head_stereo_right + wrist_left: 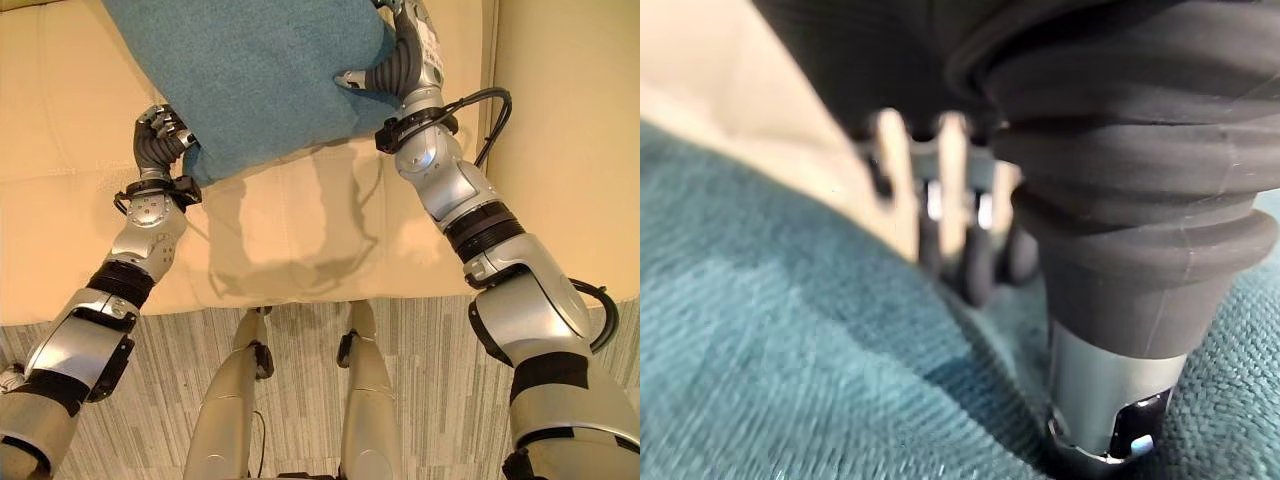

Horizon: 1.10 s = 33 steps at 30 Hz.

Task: Pick up all the scattered cushions and arrange them neatly on the sofa.

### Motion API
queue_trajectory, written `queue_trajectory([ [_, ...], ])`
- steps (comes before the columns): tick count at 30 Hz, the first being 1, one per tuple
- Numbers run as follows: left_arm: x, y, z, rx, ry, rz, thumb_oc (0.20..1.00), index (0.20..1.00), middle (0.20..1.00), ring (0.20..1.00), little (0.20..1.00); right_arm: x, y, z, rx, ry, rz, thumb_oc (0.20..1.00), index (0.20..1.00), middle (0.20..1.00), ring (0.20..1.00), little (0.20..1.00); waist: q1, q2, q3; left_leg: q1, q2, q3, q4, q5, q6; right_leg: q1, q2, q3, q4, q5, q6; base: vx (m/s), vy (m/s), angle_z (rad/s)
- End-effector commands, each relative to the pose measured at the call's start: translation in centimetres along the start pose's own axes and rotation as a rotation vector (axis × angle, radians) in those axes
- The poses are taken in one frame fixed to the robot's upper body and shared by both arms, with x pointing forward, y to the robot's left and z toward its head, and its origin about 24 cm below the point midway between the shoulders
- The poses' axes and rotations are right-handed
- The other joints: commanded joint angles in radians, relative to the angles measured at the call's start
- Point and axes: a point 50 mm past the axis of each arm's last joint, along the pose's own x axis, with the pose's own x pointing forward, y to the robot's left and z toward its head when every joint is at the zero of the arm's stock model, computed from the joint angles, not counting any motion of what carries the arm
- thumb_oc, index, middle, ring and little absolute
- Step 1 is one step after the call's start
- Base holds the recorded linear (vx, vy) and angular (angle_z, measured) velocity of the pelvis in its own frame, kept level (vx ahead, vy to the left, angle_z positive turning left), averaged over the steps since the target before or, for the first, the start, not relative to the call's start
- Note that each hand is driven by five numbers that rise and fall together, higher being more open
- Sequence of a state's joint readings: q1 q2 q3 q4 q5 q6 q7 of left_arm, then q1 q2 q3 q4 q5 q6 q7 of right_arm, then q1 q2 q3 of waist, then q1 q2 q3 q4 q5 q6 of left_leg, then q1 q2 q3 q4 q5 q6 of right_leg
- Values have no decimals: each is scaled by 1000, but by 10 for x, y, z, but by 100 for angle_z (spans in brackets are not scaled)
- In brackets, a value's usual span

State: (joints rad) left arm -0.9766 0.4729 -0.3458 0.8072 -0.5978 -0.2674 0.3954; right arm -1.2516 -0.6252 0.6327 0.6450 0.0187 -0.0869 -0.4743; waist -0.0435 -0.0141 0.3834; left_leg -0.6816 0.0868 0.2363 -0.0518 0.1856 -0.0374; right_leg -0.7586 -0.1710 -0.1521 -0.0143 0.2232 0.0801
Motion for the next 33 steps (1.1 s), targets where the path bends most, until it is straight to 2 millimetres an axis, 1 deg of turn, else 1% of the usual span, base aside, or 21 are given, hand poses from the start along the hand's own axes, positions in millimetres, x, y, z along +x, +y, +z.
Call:
queue_trajectory([
  [1,10,-22,36,68,-160,-118,1000,1000,1000,1000,1000,4,10,21,123,-73,7,1000,1000,1000,1000,1000,18,-34,-38,52,20,6,-33,-51,-108,56,18,31,32,-111,86,0,0,0],
  [2,10,-22,36,68,-160,-118,1000,1000,1000,1000,1000,4,10,21,123,-73,7,1000,1000,1000,1000,1000,18,-34,-38,52,20,6,-33,-51,-108,57,18,31,32,-111,86,0,0,0],
  [3,15,-4,38,138,-166,-86,1000,1000,1000,1000,1000,0,9,8,88,-43,30,1000,1000,1000,1000,1000,20,-34,-43,58,22,10,-34,-50,-109,64,16,28,29,-110,87,0,0,0],
  [6,16,3,37,162,-166,-74,1000,1000,1000,1000,1000,-3,8,1,77,-27,38,1000,1000,1000,1000,1000,19,-33,-43,62,22,11,-34,-50,-110,67,16,28,29,-110,88,0,0,0],
  [8,17,28,31,220,-144,-21,1000,1000,1000,1000,1000,-17,7,-21,68,33,55,1000,1000,1000,1000,1000,17,-31,-50,72,23,13,-33,-51,-111,75,16,27,31,-113,89,0,0,0],
  [9,17,28,31,220,-143,-21,1000,1000,1000,1000,1000,-17,7,-21,68,33,55,1000,1000,1000,1000,1000,17,-31,-50,72,23,13,-33,-51,-111,75,16,27,31,-113,89,0,0,0],
  [11,15,52,25,271,-118,31,1000,1000,1000,1000,1000,-36,11,-44,81,105,84,1000,1000,1000,1000,1000,13,-27,-56,83,22,15,-32,-53,-110,83,16,30,35,-114,88,0,0,0],
  [13,13,64,22,311,-108,53,1000,1000,1000,1000,1000,-47,15,-55,73,141,107,1000,1000,1000,1000,1000,13,-25,-59,88,23,17,-31,-54,-109,88,15,30,35,-114,88,0,7,-3],
  [16,12,76,19,343,-95,72,1000,1000,1000,1000,1000,-54,17,-62,49,154,136,1000,1000,1000,1000,1000,13,-22,-60,95,23,19,-31,-55,-110,93,16,29,36,-115,89,-6,12,-5],
  [17,10,87,19,358,-90,94,1000,1000,1000,1000,1000,-59,17,-66,25,159,153,1000,1000,1000,1000,1000,14,-19,-61,99,24,18,-31,-55,-109,96,16,29,35,-113,89,-5,11,-5],
  [18,10,87,19,358,-90,94,1000,1000,1000,1000,1000,-59,17,-66,25,159,153,1000,1000,1000,1000,1000,14,-19,-61,99,24,18,-31,-55,-109,97,16,29,35,-113,89,-13,23,-8],
  [19,7,98,14,368,-65,115,1000,1000,1000,1000,1000,-64,14,-75,3,182,159,1000,1000,1000,1000,1000,14,-16,-62,104,26,21,-30,-54,-110,100,16,28,34,-112,88,-13,18,-8],
  [21,3,109,9,374,-46,132,1000,1000,1000,1000,1000,-68,10,-81,-20,194,167,1000,1000,1000,1000,1000,15,-13,-64,112,26,22,-31,-54,-110,108,17,28,32,-112,87,-9,10,-5],
  [22,3,109,9,374,-46,132,1000,1000,1000,1000,1000,-68,10,-81,-20,194,167,1000,1000,1000,1000,1000,15,-13,-64,112,26,22,-31,-54,-110,108,18,28,32,-112,87,-7,7,-7],
  [23,-4,120,2,385,-25,147,1000,1000,1000,1000,1000,-72,2,-86,-62,196,176,1000,1000,1000,1000,1000,17,-10,-67,124,26,22,-31,-54,-110,118,18,28,29,-112,87,-6,8,-8],
  [25,-8,125,-3,387,-10,155,1000,1000,1000,1000,1000,-76,-1,-91,-83,206,179,1000,1000,1000,1000,1000,17,-9,-71,130,26,24,-31,-55,-110,125,16,26,29,-111,87,-2,3,-3],
  [29,-39,144,-33,406,72,154,1000,1000,1000,1000,1000,-111,-12,-119,-152,291,239,1000,1000,1000,1000,1000,22,-12,-101,191,29,29,-30,-69,-108,190,11,19,20,-119,85,8,-3,0],
  [30,-39,144,-33,406,72,154,1000,1000,1000,1000,1000,-111,-12,-119,-152,291,239,1000,1000,1000,1000,1000,22,-12,-101,191,29,29,-30,-69,-108,190,11,19,20,-119,85,34,-9,1],
  [31,-47,146,-40,417,91,145,1000,1000,1000,1000,1000,-122,-12,-125,-159,316,262,1000,1000,1000,1000,1000,21,-14,-112,210,30,31,-30,-74,-107,209,10,17,20,-123,84,71,-20,4],
  [32,-64,150,-54,448,134,111,1000,1000,1000,1000,1000,-146,-9,-135,-158,366,309,1000,1000,1000,1000,1000,21,-19,-131,255,28,32,-30,-85,-104,255,6,12,17,-128,84,71,-20,3],
  [33,-64,150,-54,448,134,111,1000,1000,1000,1000,1000,-146,-9,-135,-158,366,309,1000,1000,1000,1000,1000,21,-19,-131,255,28,32,-30,-85,-104,256,6,12,16,-128,84,74,-17,6],
])
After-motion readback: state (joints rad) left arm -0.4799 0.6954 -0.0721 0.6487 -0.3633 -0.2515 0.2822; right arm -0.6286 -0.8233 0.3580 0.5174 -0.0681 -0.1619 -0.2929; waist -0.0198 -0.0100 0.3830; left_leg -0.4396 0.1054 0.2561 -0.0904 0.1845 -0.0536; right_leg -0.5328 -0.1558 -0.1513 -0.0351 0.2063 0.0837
